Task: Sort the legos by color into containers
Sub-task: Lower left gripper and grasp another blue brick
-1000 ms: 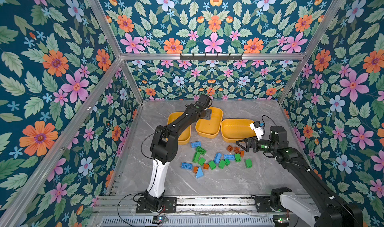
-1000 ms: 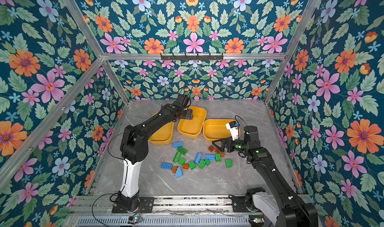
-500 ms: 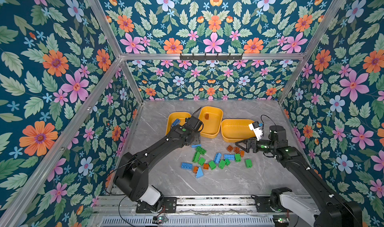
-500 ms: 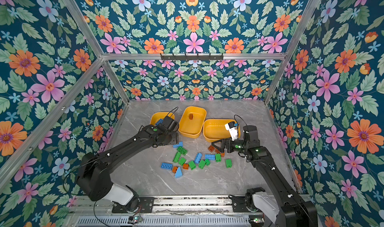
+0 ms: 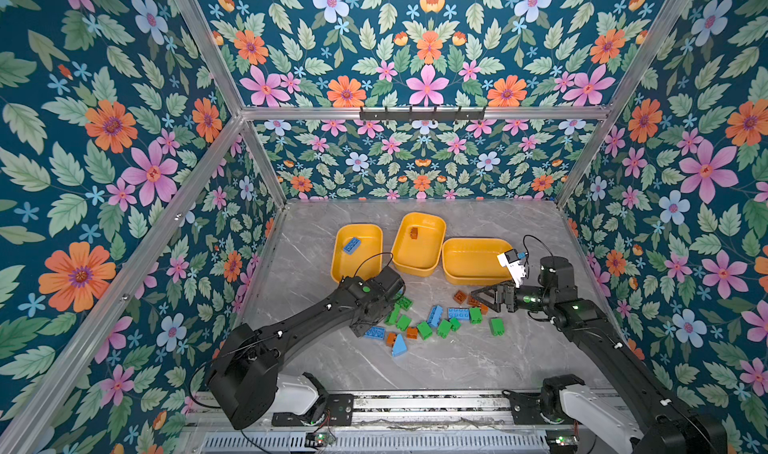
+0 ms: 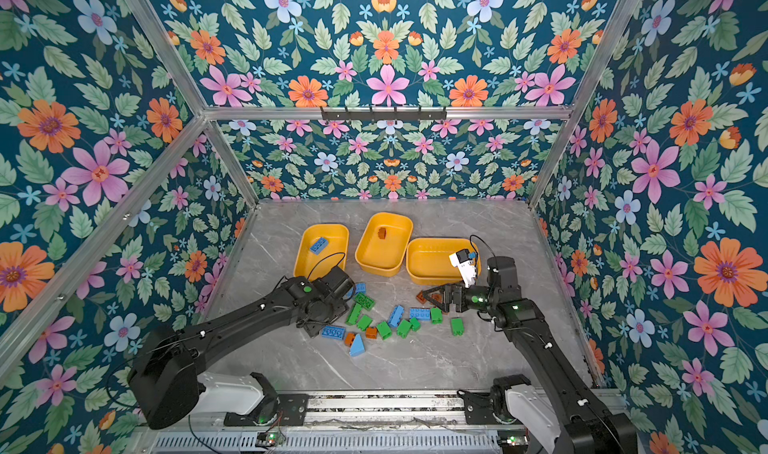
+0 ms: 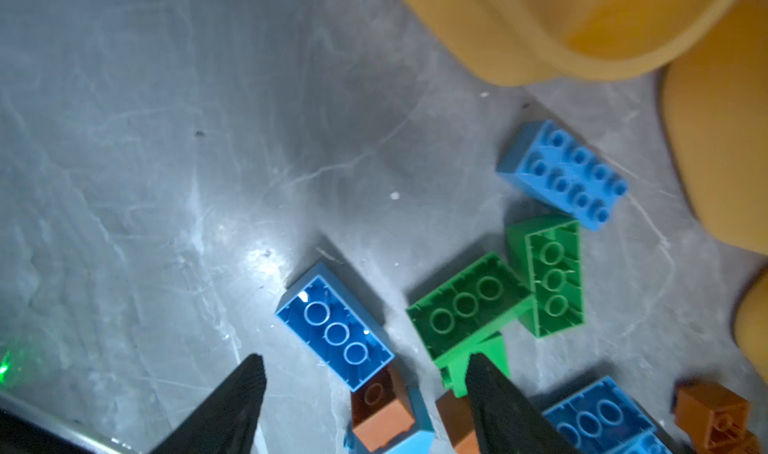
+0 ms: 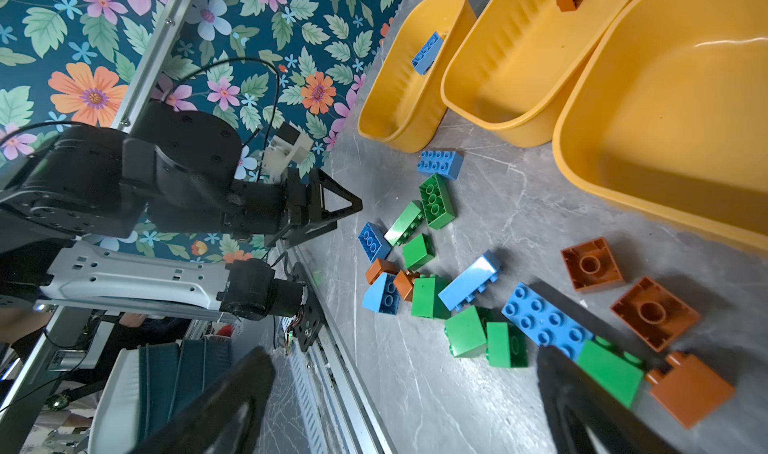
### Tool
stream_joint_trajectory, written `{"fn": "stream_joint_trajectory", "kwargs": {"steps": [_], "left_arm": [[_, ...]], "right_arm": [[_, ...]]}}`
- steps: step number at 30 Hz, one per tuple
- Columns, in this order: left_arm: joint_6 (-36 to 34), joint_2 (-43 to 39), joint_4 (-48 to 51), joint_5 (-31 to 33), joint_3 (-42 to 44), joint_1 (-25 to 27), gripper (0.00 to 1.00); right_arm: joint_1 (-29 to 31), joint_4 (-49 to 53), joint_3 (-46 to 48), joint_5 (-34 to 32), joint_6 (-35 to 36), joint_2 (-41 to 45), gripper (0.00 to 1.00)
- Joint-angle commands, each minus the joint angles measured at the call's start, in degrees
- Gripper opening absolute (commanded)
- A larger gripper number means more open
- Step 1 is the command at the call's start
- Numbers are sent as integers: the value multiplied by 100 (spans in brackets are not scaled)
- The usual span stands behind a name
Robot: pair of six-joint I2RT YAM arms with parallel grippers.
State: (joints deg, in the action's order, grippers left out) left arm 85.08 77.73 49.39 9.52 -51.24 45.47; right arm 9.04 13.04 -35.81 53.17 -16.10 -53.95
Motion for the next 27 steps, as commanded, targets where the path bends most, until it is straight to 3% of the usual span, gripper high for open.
{"fn": "stream_joint_trajectory", "kwargs": {"steps": [1,9,15,27], "left_arm": [[755,-61,-199,-175,322,6,78],[933,177,-1109,-278,738,6,76],[1059,486,-1260,-422,835,50,68],[835,665,-801,-198,522,70,23]], "right_arm": [[6,-46,26,106,-44,59,99],[3,-3,30,108,-40,53,99],[3,142,-5,132,66,51,99],[4,188,13,36,133,44,99]]}}
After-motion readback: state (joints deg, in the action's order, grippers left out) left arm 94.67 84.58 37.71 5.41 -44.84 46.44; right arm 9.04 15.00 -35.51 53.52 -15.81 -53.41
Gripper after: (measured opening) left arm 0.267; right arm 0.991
